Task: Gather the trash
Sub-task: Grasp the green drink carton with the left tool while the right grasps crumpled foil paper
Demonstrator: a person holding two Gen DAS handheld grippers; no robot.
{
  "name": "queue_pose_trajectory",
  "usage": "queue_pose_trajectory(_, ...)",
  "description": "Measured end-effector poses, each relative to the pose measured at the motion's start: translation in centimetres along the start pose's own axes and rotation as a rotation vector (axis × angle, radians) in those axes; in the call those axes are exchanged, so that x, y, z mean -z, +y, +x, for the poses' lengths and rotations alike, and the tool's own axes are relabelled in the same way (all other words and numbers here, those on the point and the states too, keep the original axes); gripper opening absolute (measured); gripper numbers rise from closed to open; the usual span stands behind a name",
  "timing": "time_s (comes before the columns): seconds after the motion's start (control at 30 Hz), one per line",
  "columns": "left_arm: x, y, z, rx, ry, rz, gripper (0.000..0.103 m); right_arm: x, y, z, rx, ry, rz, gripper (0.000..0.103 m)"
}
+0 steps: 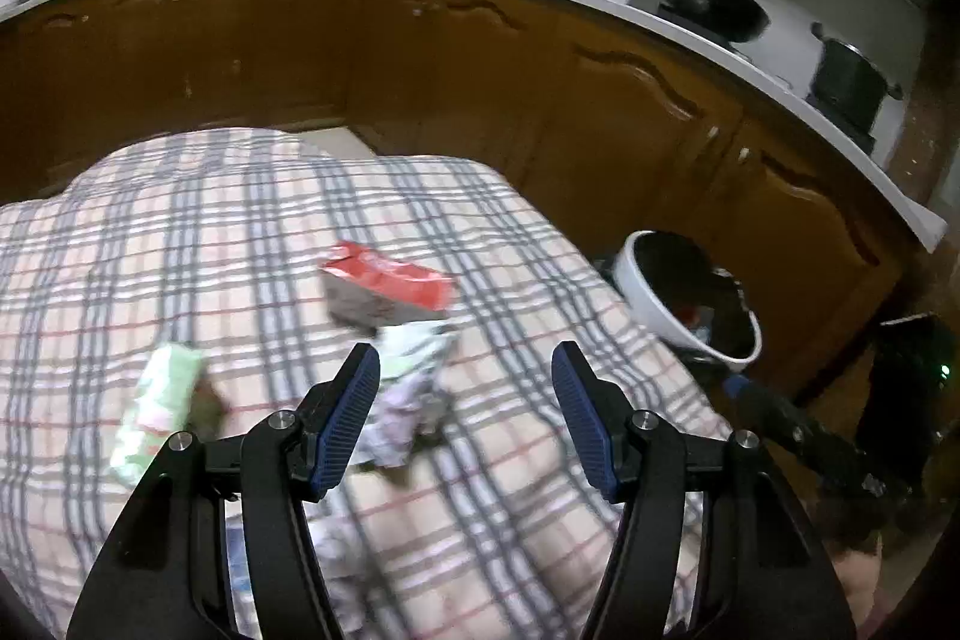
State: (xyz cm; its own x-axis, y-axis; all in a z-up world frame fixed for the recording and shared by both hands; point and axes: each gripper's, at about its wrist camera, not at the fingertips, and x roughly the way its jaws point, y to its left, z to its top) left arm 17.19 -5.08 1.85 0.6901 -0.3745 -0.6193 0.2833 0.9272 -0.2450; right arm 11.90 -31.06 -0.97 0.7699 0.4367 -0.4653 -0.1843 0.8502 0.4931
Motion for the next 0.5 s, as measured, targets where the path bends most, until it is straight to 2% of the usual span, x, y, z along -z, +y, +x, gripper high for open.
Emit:
queue_pose_trajectory(0.27, 0.4, 4.1, -1.8, -0.065, -0.013, -0.042, 0.060, 2.4, 4.1, 2.3, -0.074, 0.084, -0.080, 0.079)
queue_pose_trajectory(0.5, 0.8, 6.1, -2.4, -0.105, -0.011, -0.057, 0.060, 4.1, 6.9, 3.8, -0.121, 0.145, -0.134, 0.078)
